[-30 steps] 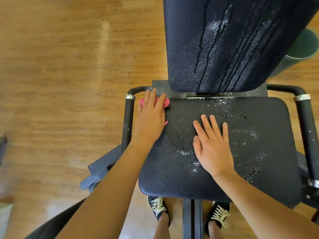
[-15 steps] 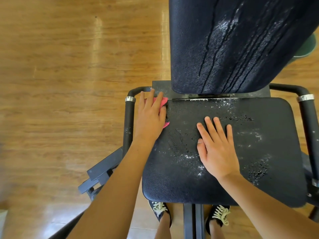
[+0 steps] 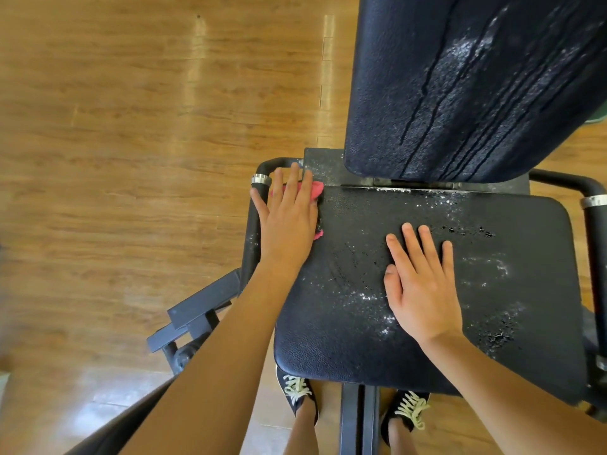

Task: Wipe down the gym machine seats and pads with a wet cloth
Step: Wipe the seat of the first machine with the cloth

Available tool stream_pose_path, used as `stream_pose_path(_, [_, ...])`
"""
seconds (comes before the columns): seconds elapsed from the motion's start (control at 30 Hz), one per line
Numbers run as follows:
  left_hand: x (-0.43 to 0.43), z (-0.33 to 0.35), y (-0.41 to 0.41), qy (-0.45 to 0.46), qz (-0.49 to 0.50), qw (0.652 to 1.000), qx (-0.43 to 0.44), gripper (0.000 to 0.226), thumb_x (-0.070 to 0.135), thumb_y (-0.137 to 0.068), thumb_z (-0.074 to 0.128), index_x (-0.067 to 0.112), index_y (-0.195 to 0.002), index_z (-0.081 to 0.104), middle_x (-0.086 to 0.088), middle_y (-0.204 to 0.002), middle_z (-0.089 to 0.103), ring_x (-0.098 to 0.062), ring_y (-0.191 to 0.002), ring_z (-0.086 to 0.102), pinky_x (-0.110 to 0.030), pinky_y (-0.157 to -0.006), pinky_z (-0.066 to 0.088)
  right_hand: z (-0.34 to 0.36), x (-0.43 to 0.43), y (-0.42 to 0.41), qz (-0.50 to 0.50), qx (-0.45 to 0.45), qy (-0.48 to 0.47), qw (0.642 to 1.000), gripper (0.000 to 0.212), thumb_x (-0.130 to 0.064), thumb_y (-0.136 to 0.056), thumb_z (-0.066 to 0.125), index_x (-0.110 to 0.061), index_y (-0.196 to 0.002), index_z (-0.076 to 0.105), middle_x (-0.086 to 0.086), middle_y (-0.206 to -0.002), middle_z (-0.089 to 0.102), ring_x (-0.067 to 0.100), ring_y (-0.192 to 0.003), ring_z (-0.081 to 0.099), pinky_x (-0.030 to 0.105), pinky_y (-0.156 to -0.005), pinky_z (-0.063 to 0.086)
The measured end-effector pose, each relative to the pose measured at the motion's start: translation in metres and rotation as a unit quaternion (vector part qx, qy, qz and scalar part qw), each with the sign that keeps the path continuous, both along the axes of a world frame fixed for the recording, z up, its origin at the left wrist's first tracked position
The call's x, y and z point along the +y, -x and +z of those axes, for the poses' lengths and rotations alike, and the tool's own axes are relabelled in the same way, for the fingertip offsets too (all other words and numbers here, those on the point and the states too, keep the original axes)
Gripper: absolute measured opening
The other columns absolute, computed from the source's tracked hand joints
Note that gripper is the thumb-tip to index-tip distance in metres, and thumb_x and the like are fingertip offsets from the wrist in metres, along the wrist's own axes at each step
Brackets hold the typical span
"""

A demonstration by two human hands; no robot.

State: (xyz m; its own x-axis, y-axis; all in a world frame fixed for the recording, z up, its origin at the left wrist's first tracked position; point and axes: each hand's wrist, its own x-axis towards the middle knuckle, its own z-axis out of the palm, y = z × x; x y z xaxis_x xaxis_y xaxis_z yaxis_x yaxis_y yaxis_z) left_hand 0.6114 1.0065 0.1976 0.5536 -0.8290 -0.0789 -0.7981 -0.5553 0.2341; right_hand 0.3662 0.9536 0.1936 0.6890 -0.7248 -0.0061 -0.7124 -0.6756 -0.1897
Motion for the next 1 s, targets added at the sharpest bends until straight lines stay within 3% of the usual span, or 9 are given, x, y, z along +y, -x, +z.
stream_pose_path(0.13, [0.015, -0.002, 0.010, 0.032, 0.009, 0.999, 0.033, 0.056, 0.026, -0.103, 0.030, 0.015, -0.158, 0.031, -0.006, -0.165, 0.029, -0.027, -0.155, 0.017, -0.070, -0.117, 0.011, 0.001, 0.000, -0.001, 0.001, 0.008, -0.004, 1.000, 0.052, -0.029, -0.105, 0.029, -0.011, -0.150, 0.048, 0.017, -0.163, 0.036, 0.039, -0.154, 0.025, 0.065, -0.123, 0.019])
stream_pose_path(0.33, [0.057, -0.001, 0.035, 0.066, 0.040, 0.993, 0.086, 0.056, 0.024, -0.104, 0.033, 0.015, -0.159, 0.029, -0.006, -0.168, 0.021, -0.027, -0.157, 0.012, -0.064, -0.117, 0.002, 0.002, 0.001, 0.000, 0.002, 0.013, -0.004, 1.000, 0.053, -0.030, -0.106, 0.027, -0.011, -0.152, 0.046, 0.016, -0.164, 0.035, 0.038, -0.155, 0.024, 0.065, -0.123, 0.019])
stream_pose_path(0.57, [0.014, 0.004, 0.003, 0.074, 0.042, 0.987, 0.136, 0.053, 0.016, -0.109, 0.036, 0.013, -0.161, 0.023, -0.010, -0.170, 0.013, -0.030, -0.157, 0.002, -0.066, -0.119, 0.009, 0.001, 0.001, 0.000, 0.004, 0.007, 0.006, 1.000, 0.052, -0.028, -0.105, 0.030, -0.009, -0.151, 0.047, 0.018, -0.163, 0.036, 0.039, -0.154, 0.025, 0.066, -0.122, 0.020])
stream_pose_path(0.8, [0.044, -0.006, 0.033, 0.121, 0.049, 0.983, 0.125, 0.053, 0.007, -0.101, 0.042, 0.005, -0.154, 0.037, -0.013, -0.166, 0.025, -0.041, -0.155, 0.008, -0.063, -0.122, 0.019, 0.001, 0.001, 0.000, 0.005, 0.013, 0.007, 1.000, 0.052, -0.029, -0.106, 0.029, -0.010, -0.151, 0.047, 0.017, -0.164, 0.035, 0.038, -0.155, 0.024, 0.065, -0.122, 0.020])
stream_pose_path(1.0, [0.047, 0.001, 0.027, 0.093, 0.036, 0.989, 0.104, 0.053, 0.011, -0.104, 0.042, 0.011, -0.157, 0.034, -0.011, -0.168, 0.020, -0.036, -0.156, 0.006, -0.062, -0.121, 0.012, 0.002, 0.001, 0.000, 0.004, 0.007, 0.008, 1.000, 0.052, -0.029, -0.106, 0.029, -0.010, -0.151, 0.047, 0.017, -0.164, 0.035, 0.038, -0.155, 0.024, 0.065, -0.123, 0.020])
